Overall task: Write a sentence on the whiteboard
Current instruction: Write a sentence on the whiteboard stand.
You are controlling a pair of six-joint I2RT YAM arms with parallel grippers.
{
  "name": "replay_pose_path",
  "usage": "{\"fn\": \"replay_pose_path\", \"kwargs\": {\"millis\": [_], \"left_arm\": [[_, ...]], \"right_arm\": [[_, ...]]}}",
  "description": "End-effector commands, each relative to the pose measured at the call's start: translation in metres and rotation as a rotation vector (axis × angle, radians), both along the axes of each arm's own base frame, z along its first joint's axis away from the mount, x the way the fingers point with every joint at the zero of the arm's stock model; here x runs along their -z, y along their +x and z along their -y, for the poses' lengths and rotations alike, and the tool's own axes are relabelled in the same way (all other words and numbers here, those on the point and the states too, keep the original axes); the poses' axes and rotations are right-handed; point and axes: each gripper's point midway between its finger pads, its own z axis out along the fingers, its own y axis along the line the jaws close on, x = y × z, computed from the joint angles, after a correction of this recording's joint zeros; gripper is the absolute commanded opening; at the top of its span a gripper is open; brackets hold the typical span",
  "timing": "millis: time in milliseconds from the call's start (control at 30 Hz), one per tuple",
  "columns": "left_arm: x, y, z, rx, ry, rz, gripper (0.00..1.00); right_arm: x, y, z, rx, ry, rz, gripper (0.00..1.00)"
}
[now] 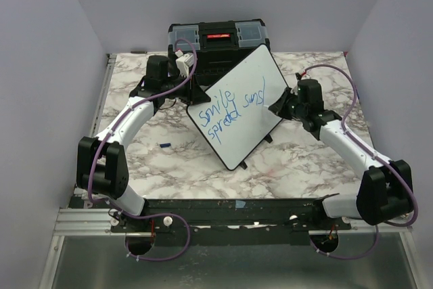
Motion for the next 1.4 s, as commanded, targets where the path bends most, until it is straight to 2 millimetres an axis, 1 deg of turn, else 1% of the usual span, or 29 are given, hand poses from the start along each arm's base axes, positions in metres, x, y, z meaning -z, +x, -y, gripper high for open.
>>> {"fn": "replay_pose_path", "kwargs": {"millis": [0,67,400,700,867,900,1100,1233,1367], "left_arm": [[-0.031,0.007,0.004,0.032,0.000,0.205,0.00],[-0.031,0.007,0.004,0.031,0.002,0.204,0.00],[-0.030,0.007,0.004,0.033,0.002,0.204,0.00],[-0.028,0.010,0.004,0.032,0.006,0.203,0.00],[-0.028,0.010,0.005,0.032,0.006,0.203,0.00],[-0.027,0.010,0.005,0.032,0.006,0.200,0.00],[-0.027,0.010,0.005,0.033,0.006,0.198,0.00],[-0.028,0.010,0.005,0.032,0.006,0.200,0.00],[-0.028,0.010,0.004,0.031,0.006,0.201,0.00]], "right_arm": [[-0.020,0.006,0.000,0.008,-0.004,0.054,0.01],[-0.024,0.013,0.000,0.020,-0.006,0.067,0.01],[-0.029,0.045,-0.001,0.069,-0.011,0.098,0.00],[-0.024,0.061,-0.005,0.079,-0.008,0.096,0.01],[-0.020,0.066,-0.002,0.097,-0.026,0.093,0.01],[-0.019,0.068,0.003,0.125,-0.045,0.096,0.01],[-0.013,0.072,0.010,0.158,-0.072,0.080,0.01],[-0.008,0.069,0.011,0.156,-0.080,0.066,0.01],[-0.003,0.060,0.009,0.134,-0.072,0.052,0.01]]}}
